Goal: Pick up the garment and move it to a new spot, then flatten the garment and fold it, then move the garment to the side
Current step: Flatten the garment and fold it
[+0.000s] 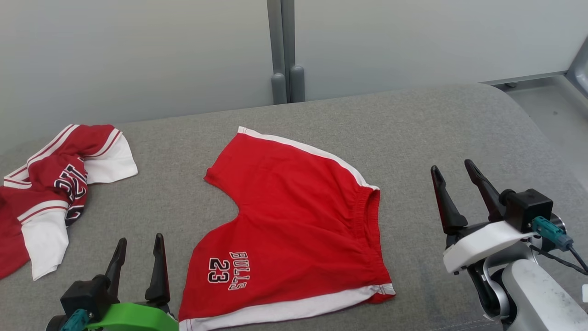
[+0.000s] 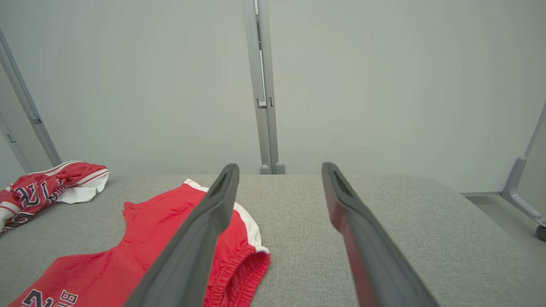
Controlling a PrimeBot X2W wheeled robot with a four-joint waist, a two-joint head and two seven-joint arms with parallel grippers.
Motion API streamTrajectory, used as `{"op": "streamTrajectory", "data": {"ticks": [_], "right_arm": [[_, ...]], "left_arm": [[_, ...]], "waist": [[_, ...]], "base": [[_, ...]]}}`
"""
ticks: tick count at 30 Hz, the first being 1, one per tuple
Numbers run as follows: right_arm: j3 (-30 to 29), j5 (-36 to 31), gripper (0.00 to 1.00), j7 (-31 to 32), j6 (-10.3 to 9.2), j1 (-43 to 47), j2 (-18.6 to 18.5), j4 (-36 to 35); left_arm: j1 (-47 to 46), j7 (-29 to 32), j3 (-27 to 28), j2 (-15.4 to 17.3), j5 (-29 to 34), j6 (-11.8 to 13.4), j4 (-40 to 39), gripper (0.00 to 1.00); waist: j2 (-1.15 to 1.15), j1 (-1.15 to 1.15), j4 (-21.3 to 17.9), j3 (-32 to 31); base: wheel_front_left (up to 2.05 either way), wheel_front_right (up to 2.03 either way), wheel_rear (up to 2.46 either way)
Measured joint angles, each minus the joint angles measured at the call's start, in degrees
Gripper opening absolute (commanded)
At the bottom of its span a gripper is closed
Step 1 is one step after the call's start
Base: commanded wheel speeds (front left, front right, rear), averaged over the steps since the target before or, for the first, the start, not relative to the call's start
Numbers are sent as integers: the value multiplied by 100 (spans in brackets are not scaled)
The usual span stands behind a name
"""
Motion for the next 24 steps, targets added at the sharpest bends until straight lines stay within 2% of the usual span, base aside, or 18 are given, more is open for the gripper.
{"op": "streamTrajectory", "data": {"ticks": [19, 24], "right_arm": [[-81, -115, 100, 0, 19, 271, 172, -42], [-4, -158, 100, 0, 146, 444, 166, 51]], "left_arm": [[194, 0, 56, -107, 110, 19, -79, 100], [320, 0, -11, -112, 110, 19, 7, 100]], "waist": [[0, 0, 88, -2], [0, 0, 131, 35]], "base": [[0, 0, 0], [0, 0, 0]]}}
